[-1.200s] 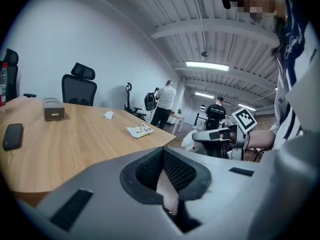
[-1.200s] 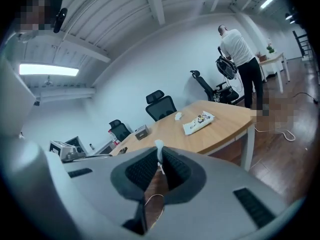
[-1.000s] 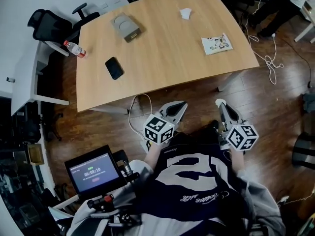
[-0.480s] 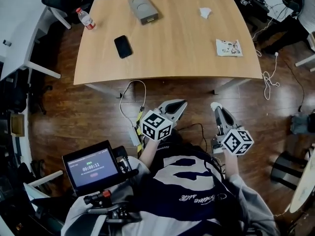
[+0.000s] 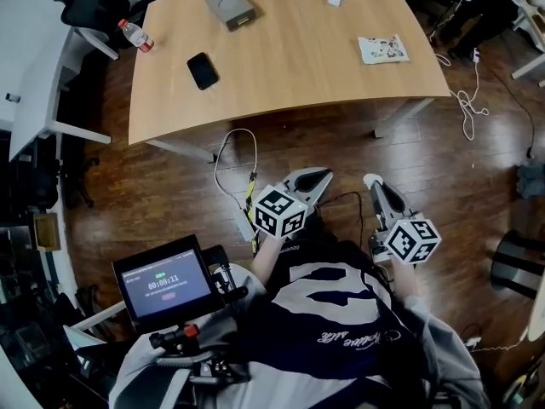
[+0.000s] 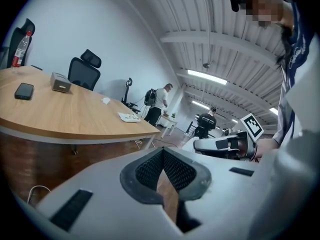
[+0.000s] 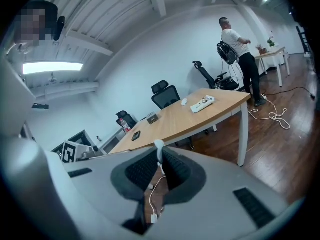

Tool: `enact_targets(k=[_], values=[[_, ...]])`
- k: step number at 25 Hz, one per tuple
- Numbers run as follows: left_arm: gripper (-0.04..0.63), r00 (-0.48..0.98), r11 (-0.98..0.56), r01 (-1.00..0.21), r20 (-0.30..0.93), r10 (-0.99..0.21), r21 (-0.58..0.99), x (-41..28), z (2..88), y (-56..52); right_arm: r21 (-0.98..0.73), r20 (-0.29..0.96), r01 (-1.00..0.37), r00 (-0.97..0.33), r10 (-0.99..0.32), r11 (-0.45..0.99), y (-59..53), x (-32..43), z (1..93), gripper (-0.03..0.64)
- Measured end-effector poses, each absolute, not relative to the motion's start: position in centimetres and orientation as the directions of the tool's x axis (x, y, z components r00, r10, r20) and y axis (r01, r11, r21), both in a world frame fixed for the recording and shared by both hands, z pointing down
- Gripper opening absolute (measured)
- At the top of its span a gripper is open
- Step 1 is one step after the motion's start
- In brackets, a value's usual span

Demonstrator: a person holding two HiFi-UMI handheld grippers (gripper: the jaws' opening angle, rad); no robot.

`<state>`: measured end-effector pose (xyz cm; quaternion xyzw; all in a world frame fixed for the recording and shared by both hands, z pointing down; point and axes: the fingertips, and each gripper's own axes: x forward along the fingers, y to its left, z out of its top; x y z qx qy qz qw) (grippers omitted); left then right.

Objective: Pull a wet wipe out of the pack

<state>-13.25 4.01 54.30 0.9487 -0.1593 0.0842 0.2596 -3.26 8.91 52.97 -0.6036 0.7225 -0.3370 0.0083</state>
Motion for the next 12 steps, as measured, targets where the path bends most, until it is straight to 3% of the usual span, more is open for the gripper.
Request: enact_targets(k=[12], values=[[0.002,0.942,-0.864,-0.308,0.255,-0.219,0.399,-8.8,51.6,10.5,-0.517,0.34,-0.854,-0.264,-0.902,0.055,15.9,0.1,52.2,0.021]])
